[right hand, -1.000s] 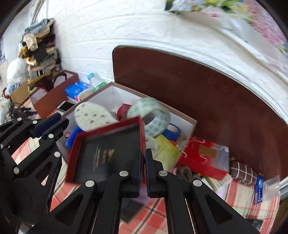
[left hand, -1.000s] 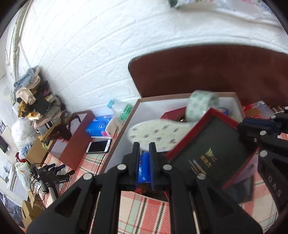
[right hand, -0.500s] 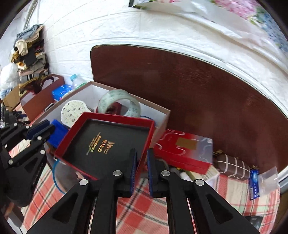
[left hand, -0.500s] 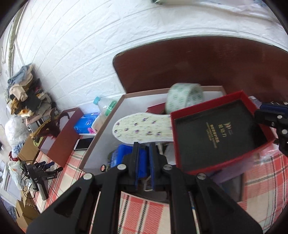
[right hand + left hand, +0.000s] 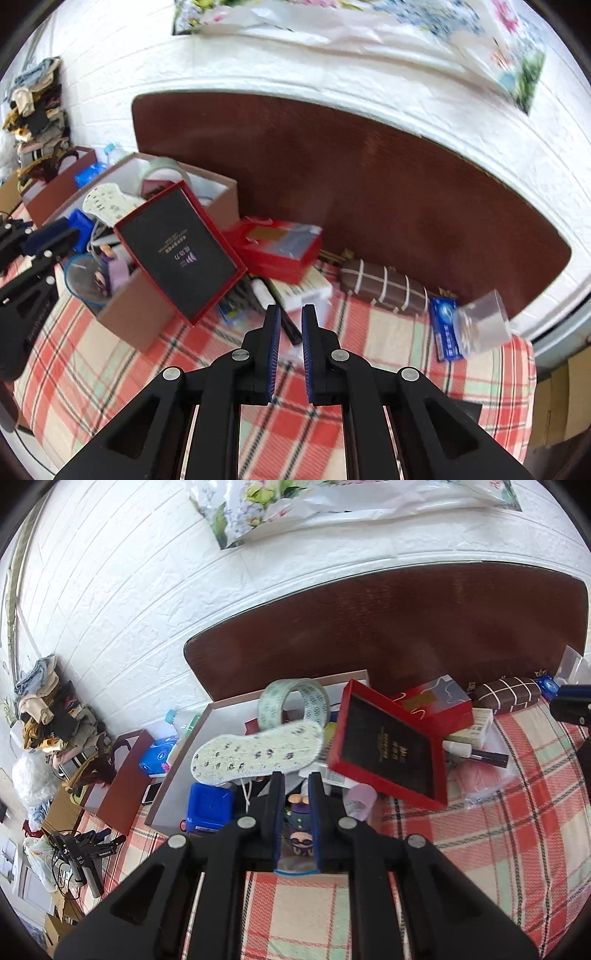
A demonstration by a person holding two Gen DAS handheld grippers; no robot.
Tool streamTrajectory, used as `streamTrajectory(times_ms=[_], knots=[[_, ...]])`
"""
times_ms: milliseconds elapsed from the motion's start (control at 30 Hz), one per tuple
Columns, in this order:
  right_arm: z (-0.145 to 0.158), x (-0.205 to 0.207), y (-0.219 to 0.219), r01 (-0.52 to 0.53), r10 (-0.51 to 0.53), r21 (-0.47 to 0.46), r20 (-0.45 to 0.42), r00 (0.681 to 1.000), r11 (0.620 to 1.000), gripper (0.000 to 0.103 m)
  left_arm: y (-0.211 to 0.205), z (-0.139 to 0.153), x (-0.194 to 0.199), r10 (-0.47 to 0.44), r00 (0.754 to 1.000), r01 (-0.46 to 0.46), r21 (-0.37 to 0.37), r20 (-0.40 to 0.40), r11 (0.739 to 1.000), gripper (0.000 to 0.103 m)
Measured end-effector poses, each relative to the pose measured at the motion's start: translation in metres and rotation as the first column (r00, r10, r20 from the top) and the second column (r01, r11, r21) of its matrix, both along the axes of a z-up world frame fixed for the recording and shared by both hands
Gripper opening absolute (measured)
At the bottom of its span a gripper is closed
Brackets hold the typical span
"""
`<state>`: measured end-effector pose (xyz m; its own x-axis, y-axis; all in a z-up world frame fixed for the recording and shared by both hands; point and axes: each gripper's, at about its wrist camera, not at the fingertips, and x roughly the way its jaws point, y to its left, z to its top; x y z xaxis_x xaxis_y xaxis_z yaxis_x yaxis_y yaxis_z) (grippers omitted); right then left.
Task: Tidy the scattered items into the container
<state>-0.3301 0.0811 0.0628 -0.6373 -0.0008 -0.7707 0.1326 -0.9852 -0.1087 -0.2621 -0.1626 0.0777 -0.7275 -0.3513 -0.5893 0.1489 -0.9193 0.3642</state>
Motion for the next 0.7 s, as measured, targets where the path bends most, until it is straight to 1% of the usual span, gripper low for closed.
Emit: streamTrajectory(times_ms=[100,233,367,400,467,533,633,700], knots=[[-0.014,0.003,0.010,-0.004,0.004,-0.009,0.027,1.000,1.000,0.008,0.011,-0.003,0.000,-0.016,1.000,0.016,0.019,0.004,1.000,0.013],[-0.038,-0.001,0.014,-0.012,0.015,-0.034,0.092,0.996,0.999,0.008,0.025,-0.011,-0.003,-0.045,0.999,0.045,0.005,0.017,0.999,0.013],[-0.065,-0.009,0.013,-0.013,0.026,-0.088,0.147,0.989,0.996,0.008,0.029,-0.024,-0.002,-0.054,0.998,0.053,0.050,0.022,0.997,0.013],[-0.072,-0.009,0.009,-0.029,0.043,-0.088,0.154,0.987,0.996,0.008,0.032,-0.029,0.001,-0.062,0.998,0.061,0.055,0.019,0.997,0.013],[-0.083,-0.006,0.001,-0.101,0.115,-0.104,0.143,0.983,0.989,0.008,0.037,-0.043,0.012,-0.076,0.997,0.075,0.060,0.013,0.995,0.014],[-0.091,-0.002,-0.003,-0.139,0.153,-0.109,0.125,0.980,0.984,0.008,0.042,-0.062,0.023,-0.087,0.996,0.086,0.070,0.014,0.994,0.018],[-0.111,-0.003,-0.004,-0.139,0.157,-0.126,0.147,0.977,0.982,0.008,0.046,-0.091,0.031,-0.088,0.996,0.086,0.048,0.029,0.995,0.019],[-0.125,-0.008,-0.005,-0.120,0.142,-0.124,0.183,0.973,0.985,0.008,0.046,-0.110,0.027,-0.083,0.994,0.077,0.070,0.076,0.995,0.019]])
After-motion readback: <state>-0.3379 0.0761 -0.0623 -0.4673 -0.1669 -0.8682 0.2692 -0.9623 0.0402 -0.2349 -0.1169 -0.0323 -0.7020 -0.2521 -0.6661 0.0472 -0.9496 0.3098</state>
